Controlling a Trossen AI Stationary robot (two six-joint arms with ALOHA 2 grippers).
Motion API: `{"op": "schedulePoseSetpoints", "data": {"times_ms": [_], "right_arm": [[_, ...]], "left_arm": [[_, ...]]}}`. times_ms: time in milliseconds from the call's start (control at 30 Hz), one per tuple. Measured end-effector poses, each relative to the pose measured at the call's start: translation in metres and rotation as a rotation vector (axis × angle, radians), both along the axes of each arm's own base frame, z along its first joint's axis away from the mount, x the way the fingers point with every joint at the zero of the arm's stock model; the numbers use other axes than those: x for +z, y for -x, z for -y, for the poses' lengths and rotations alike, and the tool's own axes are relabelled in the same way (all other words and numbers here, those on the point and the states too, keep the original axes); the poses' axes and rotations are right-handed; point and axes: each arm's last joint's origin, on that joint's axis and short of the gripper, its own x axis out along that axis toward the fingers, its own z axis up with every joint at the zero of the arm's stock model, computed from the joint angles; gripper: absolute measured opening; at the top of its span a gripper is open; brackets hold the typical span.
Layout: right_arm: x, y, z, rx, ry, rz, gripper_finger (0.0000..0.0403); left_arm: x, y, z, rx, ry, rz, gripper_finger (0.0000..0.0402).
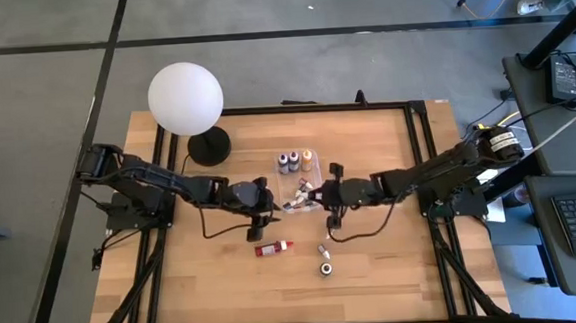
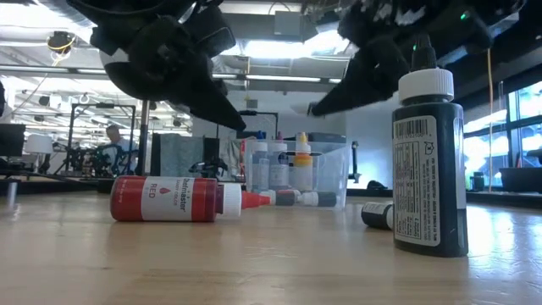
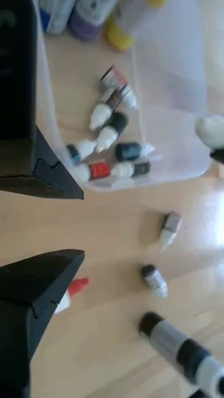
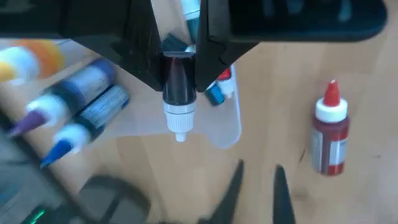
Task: Pick & Place food coloring
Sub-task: Put the small black food coloring bottle in the transparent bin
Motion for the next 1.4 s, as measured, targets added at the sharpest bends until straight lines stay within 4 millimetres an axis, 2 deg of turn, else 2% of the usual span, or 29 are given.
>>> {"op": "schedulePoseSetpoints", "data": {"times_ms": [267,533,600,767,900,1167,1400], "right_arm": [[-0.01,-0.002,0.021,-0.036,-0.07,-0.061,0.0084],[-0.02,-0.003,0.034,-0.038,-0.128,-0.12,0.0084],[-0.017,-0.006,0.037,-0.038,-0.13,-0.149,0.0084],[0.007,-0.02,0.042,-0.036,-0.139,-0.272,0.0084],[0.015,-0.038,0.042,0.018,-0.134,-0.362,0.0084],[-0.004,-0.076,0.041,0.088,-0.115,-0.534,0.0084],[-0.015,-0.087,0.041,0.1,-0.104,-0.642,0.0084]], "left_arm": [[0.0,0.002,0.012,-0.042,-0.001,-0.005,0.0135],[0.0,0.002,0.012,-0.044,-0.003,-0.004,0.0139],[0.0,0.002,0.012,-0.046,-0.007,-0.003,0.0138],[0.0,0.002,0.012,-0.047,-0.009,-0.003,0.0135],[0.0,0.002,0.012,-0.047,-0.009,-0.004,0.0135],[-0.001,0.002,0.013,-0.048,-0.008,-0.005,0.0138],[-0.001,0.002,0.013,-0.048,-0.009,-0.005,0.0134]]}}
